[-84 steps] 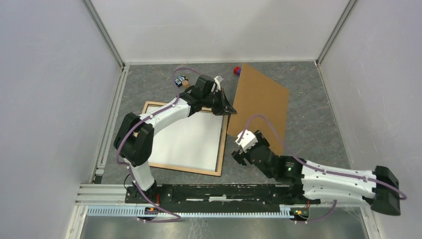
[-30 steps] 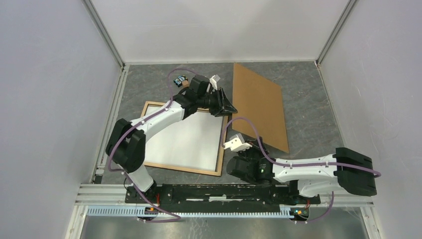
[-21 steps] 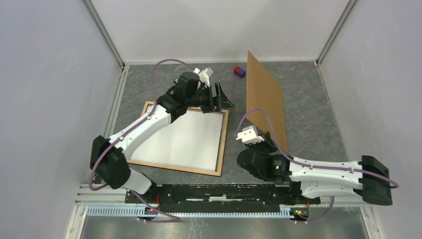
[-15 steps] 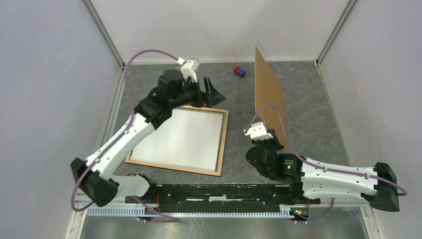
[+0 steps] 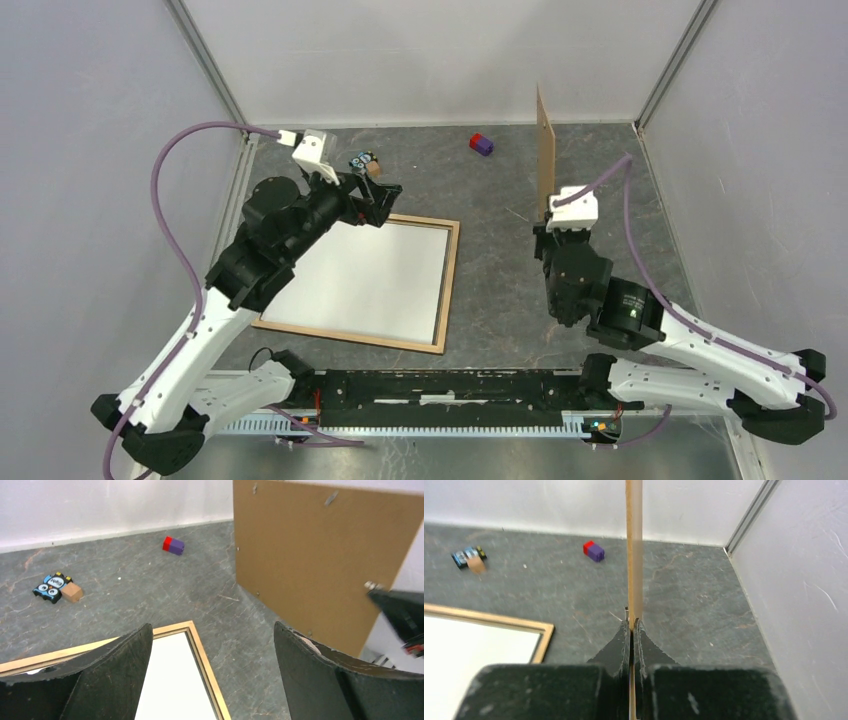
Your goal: Put the photo into the frame
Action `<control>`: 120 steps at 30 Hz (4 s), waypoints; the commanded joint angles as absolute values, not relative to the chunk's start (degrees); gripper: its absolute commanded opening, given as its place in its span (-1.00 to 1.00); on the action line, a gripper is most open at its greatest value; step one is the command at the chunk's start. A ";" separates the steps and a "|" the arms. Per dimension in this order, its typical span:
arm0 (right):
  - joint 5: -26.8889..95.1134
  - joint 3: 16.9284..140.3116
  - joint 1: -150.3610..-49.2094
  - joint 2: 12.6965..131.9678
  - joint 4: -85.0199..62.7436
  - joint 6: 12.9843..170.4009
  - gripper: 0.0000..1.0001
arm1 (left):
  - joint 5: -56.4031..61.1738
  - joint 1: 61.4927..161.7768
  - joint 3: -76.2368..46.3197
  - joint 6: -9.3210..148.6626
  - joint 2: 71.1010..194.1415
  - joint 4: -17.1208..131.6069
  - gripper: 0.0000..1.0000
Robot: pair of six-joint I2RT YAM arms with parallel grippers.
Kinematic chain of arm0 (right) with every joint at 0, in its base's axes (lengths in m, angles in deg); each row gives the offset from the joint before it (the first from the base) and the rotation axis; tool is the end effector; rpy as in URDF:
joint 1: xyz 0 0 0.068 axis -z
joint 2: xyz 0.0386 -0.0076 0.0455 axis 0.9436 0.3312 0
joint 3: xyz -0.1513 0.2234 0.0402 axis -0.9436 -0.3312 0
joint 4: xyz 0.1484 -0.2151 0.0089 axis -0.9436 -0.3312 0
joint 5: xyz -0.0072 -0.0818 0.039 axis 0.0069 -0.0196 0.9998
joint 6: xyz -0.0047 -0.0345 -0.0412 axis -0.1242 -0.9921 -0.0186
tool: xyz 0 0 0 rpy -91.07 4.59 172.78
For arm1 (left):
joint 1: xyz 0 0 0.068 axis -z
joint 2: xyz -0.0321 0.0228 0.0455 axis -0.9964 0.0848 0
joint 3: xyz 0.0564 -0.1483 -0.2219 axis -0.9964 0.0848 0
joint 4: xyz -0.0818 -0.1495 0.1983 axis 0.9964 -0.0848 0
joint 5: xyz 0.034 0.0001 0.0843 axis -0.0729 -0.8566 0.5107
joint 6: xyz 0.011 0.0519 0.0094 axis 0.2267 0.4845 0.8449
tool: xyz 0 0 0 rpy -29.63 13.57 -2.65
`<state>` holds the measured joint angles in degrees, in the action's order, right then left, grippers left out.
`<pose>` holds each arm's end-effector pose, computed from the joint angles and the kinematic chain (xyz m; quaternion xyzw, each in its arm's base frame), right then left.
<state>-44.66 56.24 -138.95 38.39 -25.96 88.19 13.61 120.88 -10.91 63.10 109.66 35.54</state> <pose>0.0912 0.1381 0.3790 -0.0154 0.7252 -0.0514 0.6865 0.1538 -0.1083 0.4393 0.0943 0.7247 -0.2924 0.6168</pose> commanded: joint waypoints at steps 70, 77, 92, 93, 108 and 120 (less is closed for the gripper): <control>26.34 35.87 -91.68 48.62 7.40 149.65 -1.00 | 4.22 112.94 -5.28 60.12 107.18 42.08 0.89; 28.80 30.93 -85.93 45.29 6.54 146.96 -1.00 | 2.91 112.34 -5.02 59.28 108.61 42.53 0.89; 49.00 21.27 -84.06 45.70 10.40 138.30 -0.89 | 1.67 111.63 -4.84 58.40 109.91 42.86 0.89; 50.35 20.41 -84.05 45.58 10.86 137.95 -0.79 | 1.67 111.60 -4.88 58.40 110.03 42.88 0.89; 69.94 11.67 -83.27 54.46 24.60 133.36 0.26 | 1.13 111.20 -4.75 58.16 111.23 42.86 0.89; 81.48 7.86 -83.29 67.15 42.62 135.71 0.41 | 0.56 111.04 -4.49 57.74 111.55 43.36 0.89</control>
<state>74.76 10.30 -82.91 64.59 29.38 132.82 1.70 111.44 -4.63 60.02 111.45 40.64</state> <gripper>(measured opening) 0.740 0.944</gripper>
